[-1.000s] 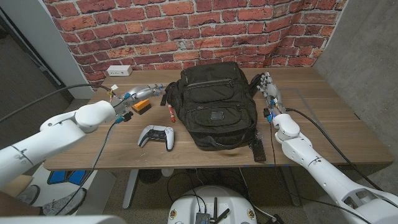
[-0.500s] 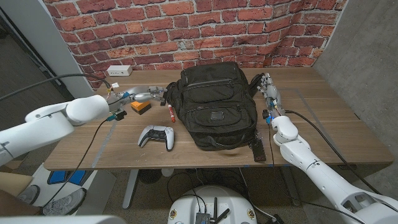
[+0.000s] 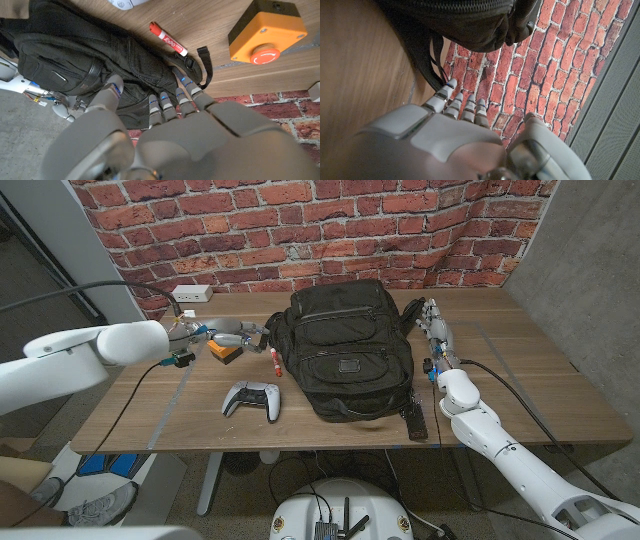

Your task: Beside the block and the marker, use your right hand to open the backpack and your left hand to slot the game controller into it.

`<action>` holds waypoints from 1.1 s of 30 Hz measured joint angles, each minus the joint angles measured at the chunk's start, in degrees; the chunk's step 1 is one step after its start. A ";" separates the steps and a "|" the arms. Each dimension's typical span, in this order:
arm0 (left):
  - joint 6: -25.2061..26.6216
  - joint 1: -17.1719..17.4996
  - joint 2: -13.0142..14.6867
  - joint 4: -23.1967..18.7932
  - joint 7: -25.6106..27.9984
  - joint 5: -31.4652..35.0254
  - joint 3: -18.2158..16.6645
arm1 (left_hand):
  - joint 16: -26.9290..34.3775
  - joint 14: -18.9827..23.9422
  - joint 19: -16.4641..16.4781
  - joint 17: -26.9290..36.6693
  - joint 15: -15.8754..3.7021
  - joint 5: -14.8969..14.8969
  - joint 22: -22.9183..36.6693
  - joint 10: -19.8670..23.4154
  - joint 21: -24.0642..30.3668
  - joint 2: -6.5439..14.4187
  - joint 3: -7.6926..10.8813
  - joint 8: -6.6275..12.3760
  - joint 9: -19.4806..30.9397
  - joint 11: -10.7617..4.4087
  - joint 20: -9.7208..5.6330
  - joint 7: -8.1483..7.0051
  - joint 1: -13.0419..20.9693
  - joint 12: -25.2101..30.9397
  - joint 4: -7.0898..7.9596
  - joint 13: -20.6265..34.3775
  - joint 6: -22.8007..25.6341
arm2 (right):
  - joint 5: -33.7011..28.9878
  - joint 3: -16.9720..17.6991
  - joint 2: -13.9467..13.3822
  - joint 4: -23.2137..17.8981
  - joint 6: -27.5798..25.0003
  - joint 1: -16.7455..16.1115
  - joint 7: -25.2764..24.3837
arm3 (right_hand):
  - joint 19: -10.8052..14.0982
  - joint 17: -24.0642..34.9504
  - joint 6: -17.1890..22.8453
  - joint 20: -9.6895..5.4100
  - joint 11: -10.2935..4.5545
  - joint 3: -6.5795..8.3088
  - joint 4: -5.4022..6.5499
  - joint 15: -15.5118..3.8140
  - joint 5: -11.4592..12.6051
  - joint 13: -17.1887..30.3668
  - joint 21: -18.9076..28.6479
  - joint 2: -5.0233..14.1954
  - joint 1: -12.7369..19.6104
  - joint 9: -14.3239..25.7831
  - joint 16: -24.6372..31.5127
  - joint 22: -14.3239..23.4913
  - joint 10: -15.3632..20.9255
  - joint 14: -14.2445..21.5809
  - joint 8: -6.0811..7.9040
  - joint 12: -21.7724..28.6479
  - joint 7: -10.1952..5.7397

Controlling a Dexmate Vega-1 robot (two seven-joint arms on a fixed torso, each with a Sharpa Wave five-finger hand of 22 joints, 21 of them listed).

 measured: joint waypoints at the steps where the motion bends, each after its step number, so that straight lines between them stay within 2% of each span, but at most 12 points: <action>1: 0.00 -0.01 0.03 -0.01 -0.05 0.06 0.00 | 0.00 0.08 0.07 0.00 0.09 0.00 0.00 0.17 0.00 -0.39 0.00 0.00 0.00 -0.17 -0.07 -0.18 0.39 0.00 0.00 0.00 0.19 | -0.01 0.01 -0.01 -0.02 0.00 -0.01 -0.02 | 0.00 0.00 0.00 0.00 0.00 0.00 0.00 0.00 0.00 0.00 0.00 0.00 0.00 0.00 0.00 0.00 0.00 0.00 0.00 0.00 0.00; 6: 0.46 -0.03 2.49 -1.22 -1.69 1.51 -0.11 | 0.00 0.09 0.06 0.00 0.09 0.00 0.00 0.17 0.00 -2.20 -0.18 0.00 0.00 -0.17 -0.07 -0.07 2.20 -0.21 0.18 0.00 0.07 | -0.35 0.04 -0.19 -0.57 -0.34 -0.32 -0.40 | 0.00 0.00 0.00 0.00 0.00 0.22 -0.22 0.00 0.00 0.00 0.00 0.00 0.00 0.00 0.00 0.00 0.00 0.00 0.00 0.00 0.00; 12: 1.64 3.49 3.95 -2.46 -4.46 3.02 -4.29 | -0.28 -1.63 -1.53 0.13 -0.05 0.00 0.00 -0.51 -0.28 -4.84 -1.21 -0.05 -0.01 -0.29 0.02 0.53 4.84 -0.81 0.40 -0.01 -0.96 | -0.62 0.05 -0.43 -0.97 -1.12 -0.39 -0.66 | 0.00 -0.27 0.00 0.00 0.00 0.45 -0.01 0.00 0.00 0.00 0.00 0.00 0.00 0.00 0.00 0.00 0.00 0.00 0.00 0.00 0.00; 13: 2.02 4.37 4.00 -2.70 -5.49 3.68 -5.45 | -0.28 -2.16 -1.96 0.13 0.00 -0.06 0.00 -1.02 -0.28 -5.40 -1.46 -0.27 -0.01 -0.25 0.02 0.75 5.40 -0.86 0.49 -0.01 -1.18 | -0.65 0.05 -0.48 -1.01 -1.28 -0.39 -0.66 | 0.00 -0.27 0.00 0.00 0.00 0.45 -0.02 0.00 0.00 0.00 0.00 0.00 0.00 0.00 0.00 0.00 0.00 0.00 0.00 0.00 0.00; 17: 2.72 4.37 4.00 -2.70 -8.06 5.43 -5.45 | -0.28 -3.15 -3.17 0.13 0.01 -0.42 0.00 -1.82 -0.49 -6.69 -2.00 -0.43 -0.01 -0.06 0.00 0.81 6.69 -0.86 0.56 -0.01 -1.86 | -0.65 0.01 -0.56 -1.02 -1.28 -0.13 -0.66 | 0.00 -0.27 0.00 0.00 0.00 0.45 -0.02 0.00 0.00 0.00 0.00 0.00 0.00 0.00 0.00 0.00 0.00 0.00 0.00 0.00 0.00; 21: 3.40 4.37 4.00 -2.70 -11.47 7.86 -5.45 | -0.28 -3.84 -4.26 0.13 0.09 -0.45 0.00 -2.73 -0.49 -7.48 -2.50 -0.43 -0.15 0.25 0.14 1.54 7.47 -0.86 0.76 -0.01 -2.59 | -0.65 -0.18 -0.56 -0.78 -1.28 0.33 -0.66 | 0.00 -0.27 0.00 0.00 0.00 0.45 -0.02 0.00 0.00 0.00 0.00 0.00 0.00 0.00 0.00 0.00 0.00 0.00 0.00 0.00 0.00; 22: 3.51 8.38 3.40 -4.56 -12.27 8.43 -11.52 | -0.28 -3.84 -4.40 0.13 0.09 -0.45 0.00 -2.73 -0.48 -7.52 -2.56 -0.43 -0.16 0.26 0.00 1.61 7.51 -0.86 0.79 -0.01 -2.66 | -0.88 -0.23 -0.56 -0.68 -2.15 0.43 -0.63 | 0.00 -0.27 0.00 0.00 0.00 0.45 -0.01 0.00 -0.01 0.00 0.00 0.00 0.00 0.00 0.00 0.00 0.00 0.00 0.00 0.00 0.00; 31: 5.13 8.38 3.40 -4.56 -17.52 13.65 -11.52 | -0.28 -4.60 -6.97 0.12 0.22 -0.89 0.01 -3.75 -0.70 -8.36 -3.60 -0.82 -0.16 0.67 0.12 2.80 8.96 -0.86 0.90 -0.01 -4.09 | -0.88 -0.50 -0.40 -0.21 -2.15 0.88 -0.63 | 0.00 -0.27 0.00 0.00 0.00 0.45 -0.02 0.00 -0.01 0.00 0.00 0.00 0.00 0.00 0.00 0.00 0.00 0.00 0.00 0.00 0.00; 32: 5.45 8.72 2.85 -7.47 -18.07 14.54 -13.04 | -0.28 -4.69 -7.38 0.12 0.31 -0.89 0.01 -3.89 -0.70 -8.53 -3.73 -0.88 -0.15 0.80 0.11 2.93 9.13 -0.86 1.03 -0.01 -4.38 | -1.35 -0.51 -0.39 -0.20 -2.45 0.92 -0.82 | 0.00 -0.27 0.00 0.00 0.00 0.45 -0.02 0.00 -0.01 0.00 0.00 0.00 0.00 0.00 0.00 0.00 0.00 0.00 0.00 0.00 0.00; 33: 5.59 8.72 2.77 -7.92 -18.27 14.89 -13.04 | -0.28 -4.80 -7.65 0.12 0.37 -0.89 0.01 -4.40 -0.70 -8.53 -3.90 -0.88 -0.15 0.90 0.22 2.98 9.13 -0.86 0.87 -0.01 -4.85 | -1.35 -0.52 -0.39 -0.20 -2.45 0.93 -0.82 | -0.01 -0.27 0.00 0.00 0.00 0.62 -0.18 0.00 -0.01 0.00 0.00 0.00 0.00 0.00 0.00 0.00 0.00 0.00 0.00 0.00 0.00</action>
